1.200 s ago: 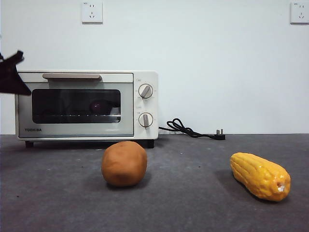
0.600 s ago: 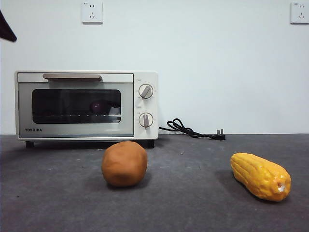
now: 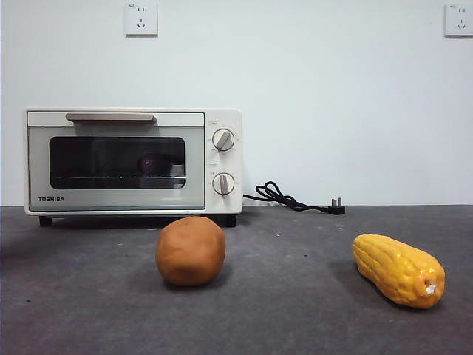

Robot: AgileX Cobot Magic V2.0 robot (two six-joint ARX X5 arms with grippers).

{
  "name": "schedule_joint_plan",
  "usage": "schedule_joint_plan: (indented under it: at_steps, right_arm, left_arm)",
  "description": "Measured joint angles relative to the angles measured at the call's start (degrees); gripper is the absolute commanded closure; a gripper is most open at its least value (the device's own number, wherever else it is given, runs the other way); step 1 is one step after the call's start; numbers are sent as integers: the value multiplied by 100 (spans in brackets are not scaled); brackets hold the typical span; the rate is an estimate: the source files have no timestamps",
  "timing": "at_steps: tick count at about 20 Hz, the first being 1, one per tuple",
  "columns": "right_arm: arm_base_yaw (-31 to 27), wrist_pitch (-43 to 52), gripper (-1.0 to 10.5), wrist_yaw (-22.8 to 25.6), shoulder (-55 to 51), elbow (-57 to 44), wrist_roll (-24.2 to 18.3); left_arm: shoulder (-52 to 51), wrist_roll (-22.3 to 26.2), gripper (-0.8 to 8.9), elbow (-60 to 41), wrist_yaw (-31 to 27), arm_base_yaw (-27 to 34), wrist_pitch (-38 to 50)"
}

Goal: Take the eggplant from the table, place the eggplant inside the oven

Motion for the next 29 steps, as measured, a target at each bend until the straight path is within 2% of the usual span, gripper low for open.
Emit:
schedule_joint_plan:
  at_steps: [6,29]
  right_arm:
    - [0,0,946,0,0,2,2]
    - [0,-2,946,0,2,0,2]
  left_arm:
    - [-597,-17,818,0,-264,0,-52]
    - [-348,-17,818,0,-258,0,-85]
